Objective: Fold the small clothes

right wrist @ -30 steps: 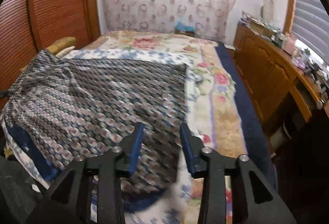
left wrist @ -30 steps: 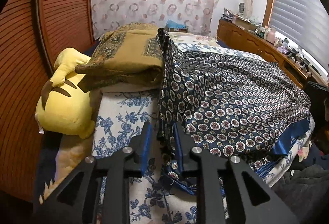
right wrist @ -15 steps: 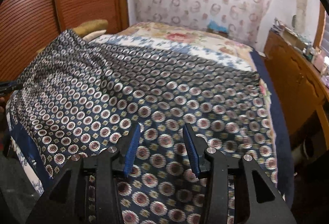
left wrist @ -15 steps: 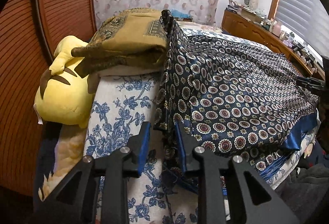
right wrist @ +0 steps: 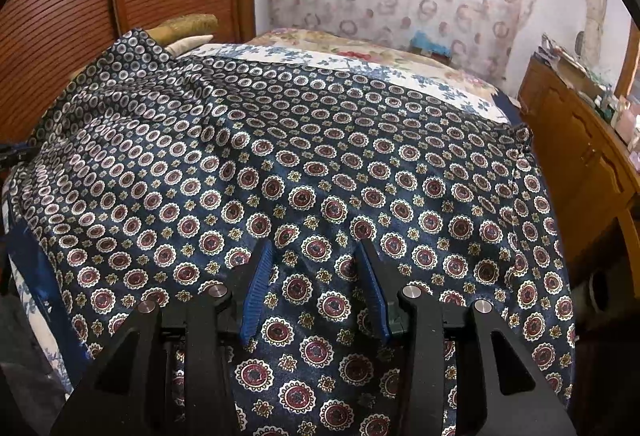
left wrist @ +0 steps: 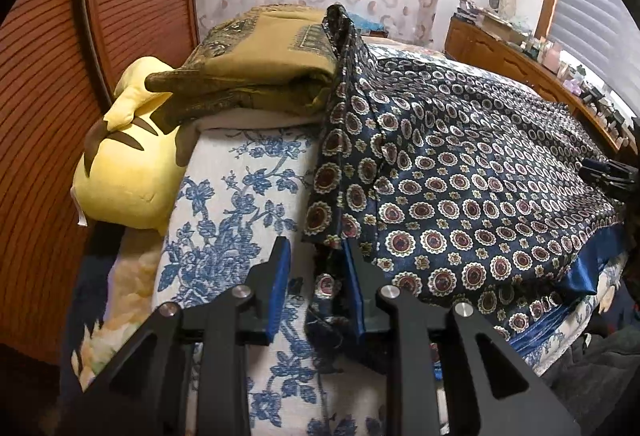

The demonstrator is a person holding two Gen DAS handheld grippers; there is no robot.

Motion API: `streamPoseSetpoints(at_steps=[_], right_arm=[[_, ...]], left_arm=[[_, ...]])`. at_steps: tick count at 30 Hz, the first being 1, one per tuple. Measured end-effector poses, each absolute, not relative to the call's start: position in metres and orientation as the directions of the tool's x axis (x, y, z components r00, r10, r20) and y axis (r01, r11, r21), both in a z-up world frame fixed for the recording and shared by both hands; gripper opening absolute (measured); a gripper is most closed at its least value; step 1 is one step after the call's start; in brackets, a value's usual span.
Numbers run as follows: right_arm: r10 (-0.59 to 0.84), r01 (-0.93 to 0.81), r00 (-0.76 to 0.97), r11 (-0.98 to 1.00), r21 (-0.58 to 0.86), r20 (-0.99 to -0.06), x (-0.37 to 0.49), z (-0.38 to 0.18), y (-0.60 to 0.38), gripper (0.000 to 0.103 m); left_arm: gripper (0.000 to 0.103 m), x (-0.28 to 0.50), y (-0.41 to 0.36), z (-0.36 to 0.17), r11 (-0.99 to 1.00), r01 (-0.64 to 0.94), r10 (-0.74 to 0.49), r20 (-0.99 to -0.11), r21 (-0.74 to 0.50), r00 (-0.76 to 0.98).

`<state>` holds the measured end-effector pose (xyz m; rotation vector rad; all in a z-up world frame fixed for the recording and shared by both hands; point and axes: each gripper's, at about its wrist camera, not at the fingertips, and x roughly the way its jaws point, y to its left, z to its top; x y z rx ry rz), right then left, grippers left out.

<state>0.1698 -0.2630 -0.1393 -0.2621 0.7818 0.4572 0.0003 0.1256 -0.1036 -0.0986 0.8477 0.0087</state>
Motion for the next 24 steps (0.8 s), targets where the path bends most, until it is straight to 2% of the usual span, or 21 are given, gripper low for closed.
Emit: streamPoseSetpoints(at_steps=[12,13,14,16,19,24], right_arm=[[0.296,-0.488,0.62,0.871,-0.062,-0.726,0.169,-0.141,-0.26,0.045],[0.296,-0.488,0.62,0.871,-0.062,-0.726,0.169,-0.141,-0.26,0.045],[0.296,-0.488,0.62,0.871,-0.062,-0.726,0.169,-0.141,-0.26,0.045],[0.296,-0.488,0.62,0.871,-0.061,-0.726,0.169,-0.141,-0.26,0.045],[0.297,-0.487,0.62,0.871,-0.06,-0.726,0.169,-0.141,-0.261,0.045],[0.309,-0.487,0.616,0.872,-0.042,-0.724,0.169,-0.14,-0.262,0.045]], left_arm=[[0.024,0.004,0.122,-0.105,0.991,-0.001,-0.098,-0.733,-0.133,0.674],[0.022,0.004,0.122,-0.105,0.99,0.007,-0.107,-0.73,-0.138,0.675],[0.013,0.005,0.122,-0.105,0.989,0.019,-0.121,-0.727,-0.147,0.675],[0.002,0.005,0.121,-0.106,0.984,0.049,-0.158,-0.723,-0.17,0.673],[0.0,0.007,0.12,-0.105,0.983,0.065,-0.171,-0.718,-0.173,0.674],[0.0,0.002,0.11,-0.078,0.976,0.092,-0.199,-0.637,-0.197,0.745]])
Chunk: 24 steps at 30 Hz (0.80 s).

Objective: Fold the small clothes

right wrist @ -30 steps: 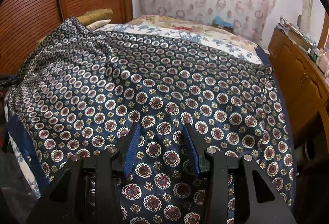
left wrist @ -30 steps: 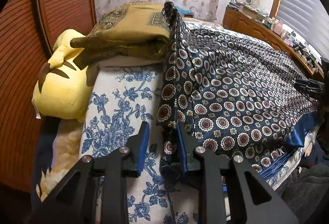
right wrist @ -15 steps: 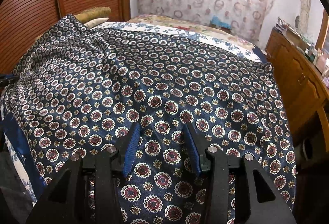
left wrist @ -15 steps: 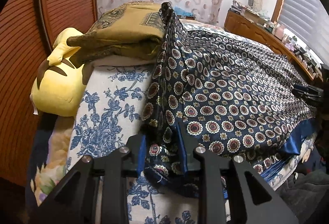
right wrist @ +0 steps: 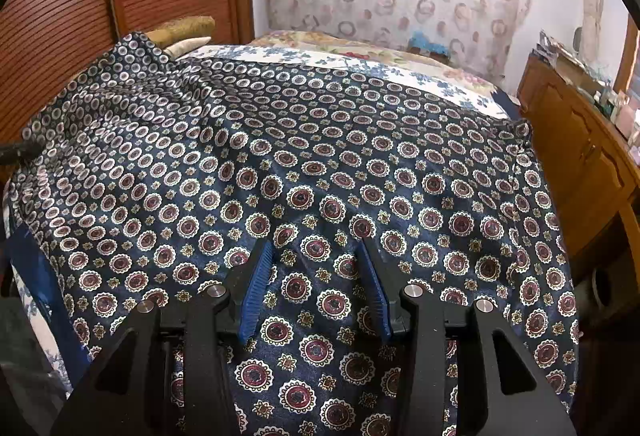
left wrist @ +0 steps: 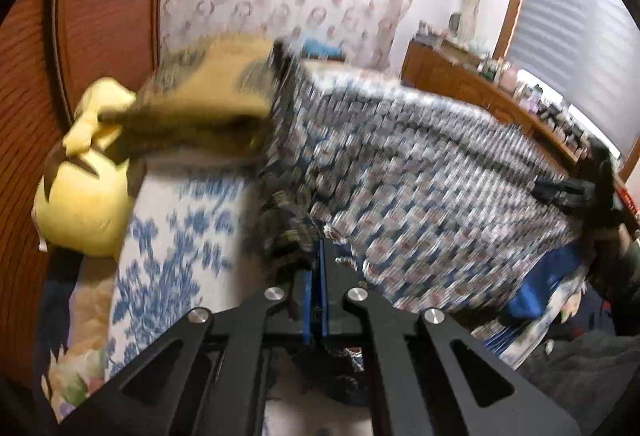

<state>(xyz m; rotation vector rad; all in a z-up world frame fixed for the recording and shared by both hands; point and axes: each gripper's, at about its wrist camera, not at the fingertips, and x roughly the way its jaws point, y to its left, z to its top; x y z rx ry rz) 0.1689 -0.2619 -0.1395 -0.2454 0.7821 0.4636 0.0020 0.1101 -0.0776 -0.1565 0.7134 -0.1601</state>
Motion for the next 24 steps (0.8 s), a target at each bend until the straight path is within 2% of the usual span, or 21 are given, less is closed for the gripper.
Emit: streamPoseSetpoints(at_steps=[6,11,24], right_arm=[[0.312,-0.485,0.618,0.874,-0.037,-0.722,0.167,-0.139,-0.264,0.045],[0.324,-0.485,0.614,0.874,-0.021,-0.719,0.168,-0.139,-0.267,0.045],[0.335,-0.484,0.613,0.875,-0.005,-0.716,0.169,-0.14,-0.269,0.045]], left_arm=[[0.0,-0.003,0.097,-0.033,0.97,0.132,-0.223,-0.528,-0.205,0.819],[0.0,0.003,0.086,-0.007,0.964,0.17,-0.249,-0.472,-0.205,0.846],[0.0,0.013,0.043,0.035,0.941,0.3,-0.337,-0.382,-0.155,0.86]])
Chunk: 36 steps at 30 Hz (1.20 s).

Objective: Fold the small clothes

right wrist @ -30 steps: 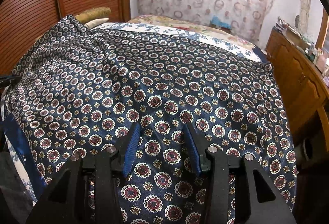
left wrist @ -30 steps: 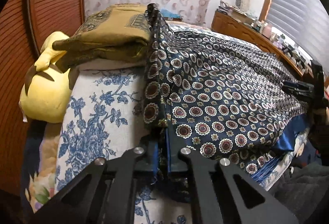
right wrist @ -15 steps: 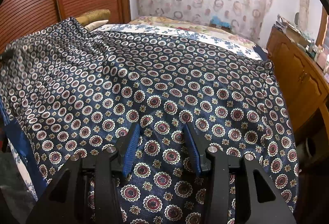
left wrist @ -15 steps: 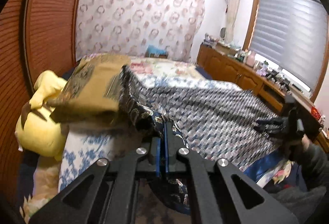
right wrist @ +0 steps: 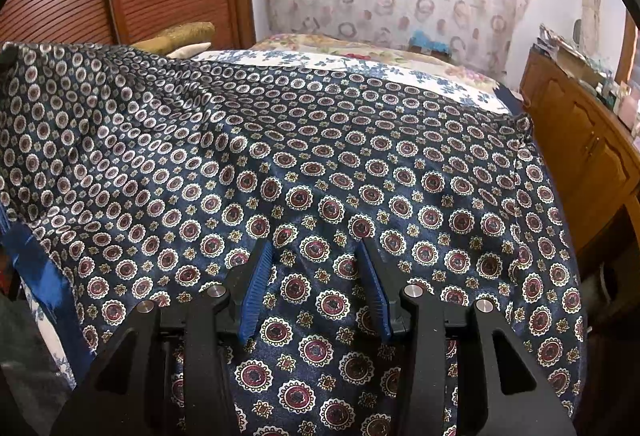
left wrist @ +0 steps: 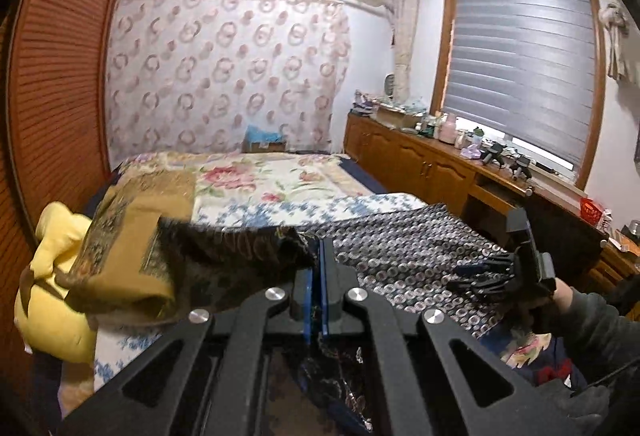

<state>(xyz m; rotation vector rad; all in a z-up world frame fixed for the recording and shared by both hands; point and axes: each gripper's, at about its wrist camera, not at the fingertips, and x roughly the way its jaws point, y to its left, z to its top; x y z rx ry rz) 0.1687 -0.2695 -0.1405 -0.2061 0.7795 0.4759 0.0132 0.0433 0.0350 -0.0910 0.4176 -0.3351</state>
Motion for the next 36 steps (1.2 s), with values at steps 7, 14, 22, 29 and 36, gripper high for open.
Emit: streamPoseSetpoints(at_steps=[7,14,22,29,36], right_arm=[[0.336,-0.481,0.612,0.877,0.0,-0.716,0.168,-0.141,-0.272,0.045],[0.336,-0.474,0.621,0.881,0.002,-0.708,0.165,-0.138,-0.274,0.045],[0.318,-0.408,0.7,0.913,0.008,-0.639,0.138,-0.094,-0.306,0.045],[0.291,-0.357,0.733,0.934,0.017,-0.615,0.123,-0.075,-0.329,0.045],[0.273,-0.335,0.744,0.942,0.013,-0.61,0.121,-0.069,-0.338,0.046]], left_arm=[[0.0,0.023,0.021,0.053,0.928,0.355,-0.373,-0.356,-0.116,0.857],[0.0,0.041,-0.004,0.066,0.905,0.415,-0.419,-0.353,-0.092,0.836],[0.0,0.064,-0.048,0.075,0.865,0.496,-0.485,-0.386,-0.079,0.785],[0.0,0.08,-0.102,0.074,0.798,0.592,-0.576,-0.427,-0.112,0.697],[0.006,0.085,-0.13,0.062,0.795,0.599,-0.564,-0.483,-0.097,0.67]])
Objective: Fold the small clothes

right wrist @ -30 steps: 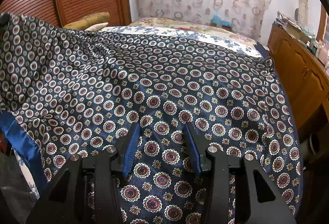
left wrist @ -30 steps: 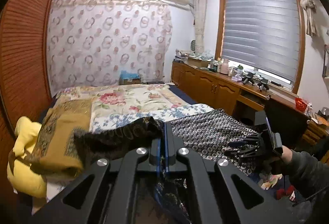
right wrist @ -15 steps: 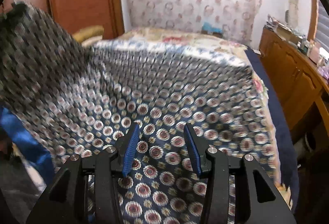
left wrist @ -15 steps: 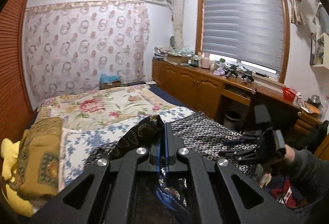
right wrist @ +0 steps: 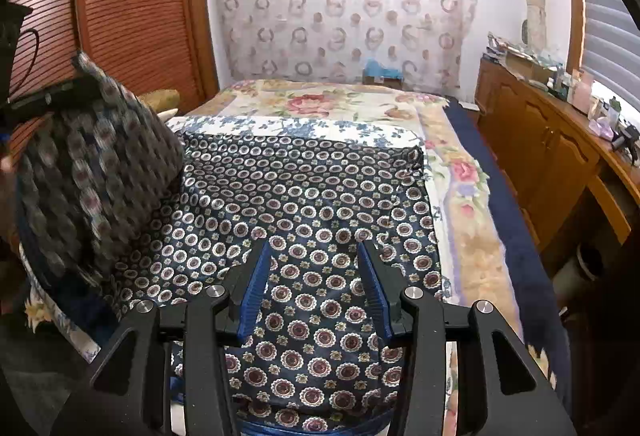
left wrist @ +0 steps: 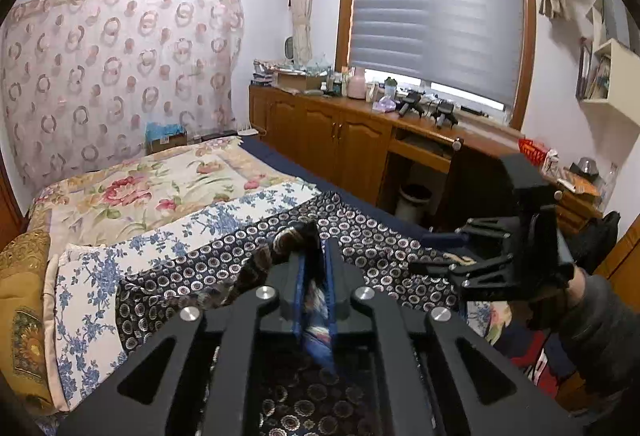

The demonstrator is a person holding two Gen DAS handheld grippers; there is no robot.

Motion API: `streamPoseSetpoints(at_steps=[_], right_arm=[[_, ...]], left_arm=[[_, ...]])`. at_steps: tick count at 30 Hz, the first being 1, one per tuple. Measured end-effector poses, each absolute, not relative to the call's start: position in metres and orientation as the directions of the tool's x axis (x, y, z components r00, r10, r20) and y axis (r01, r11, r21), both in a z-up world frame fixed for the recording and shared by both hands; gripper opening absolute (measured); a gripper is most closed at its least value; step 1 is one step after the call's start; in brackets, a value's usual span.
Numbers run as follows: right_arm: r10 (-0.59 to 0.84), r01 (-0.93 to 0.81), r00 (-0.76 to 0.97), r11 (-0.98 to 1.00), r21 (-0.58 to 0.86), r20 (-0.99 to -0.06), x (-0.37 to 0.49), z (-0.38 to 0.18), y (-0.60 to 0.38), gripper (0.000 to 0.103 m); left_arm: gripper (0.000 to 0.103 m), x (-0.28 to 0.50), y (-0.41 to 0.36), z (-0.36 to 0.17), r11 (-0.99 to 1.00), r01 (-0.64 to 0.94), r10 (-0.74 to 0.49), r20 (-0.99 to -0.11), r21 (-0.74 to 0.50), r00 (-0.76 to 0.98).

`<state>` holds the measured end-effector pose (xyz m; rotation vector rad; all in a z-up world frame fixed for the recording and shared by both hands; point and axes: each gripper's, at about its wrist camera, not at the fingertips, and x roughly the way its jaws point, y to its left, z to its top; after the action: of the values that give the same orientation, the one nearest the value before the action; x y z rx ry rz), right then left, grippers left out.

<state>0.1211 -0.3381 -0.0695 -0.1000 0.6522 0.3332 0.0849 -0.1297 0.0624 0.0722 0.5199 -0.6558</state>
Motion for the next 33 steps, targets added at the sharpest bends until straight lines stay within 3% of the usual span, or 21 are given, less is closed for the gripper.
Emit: streamPoseSetpoints(at_steps=[11,33], right_arm=[[0.313,-0.393,0.733,0.919,0.0,-0.604,0.122,-0.066,-0.316,0.047],[0.342,-0.493,0.578,0.87,0.017,-0.741,0.144,-0.126,-0.273,0.048]], left_arm=[[0.017,0.08,-0.098,0.048,0.836,0.541,-0.509,-0.5,-0.091,0.701],[0.019,0.075,-0.022,-0.027,0.932,0.354,-0.327,-0.613,-0.081,0.72]])
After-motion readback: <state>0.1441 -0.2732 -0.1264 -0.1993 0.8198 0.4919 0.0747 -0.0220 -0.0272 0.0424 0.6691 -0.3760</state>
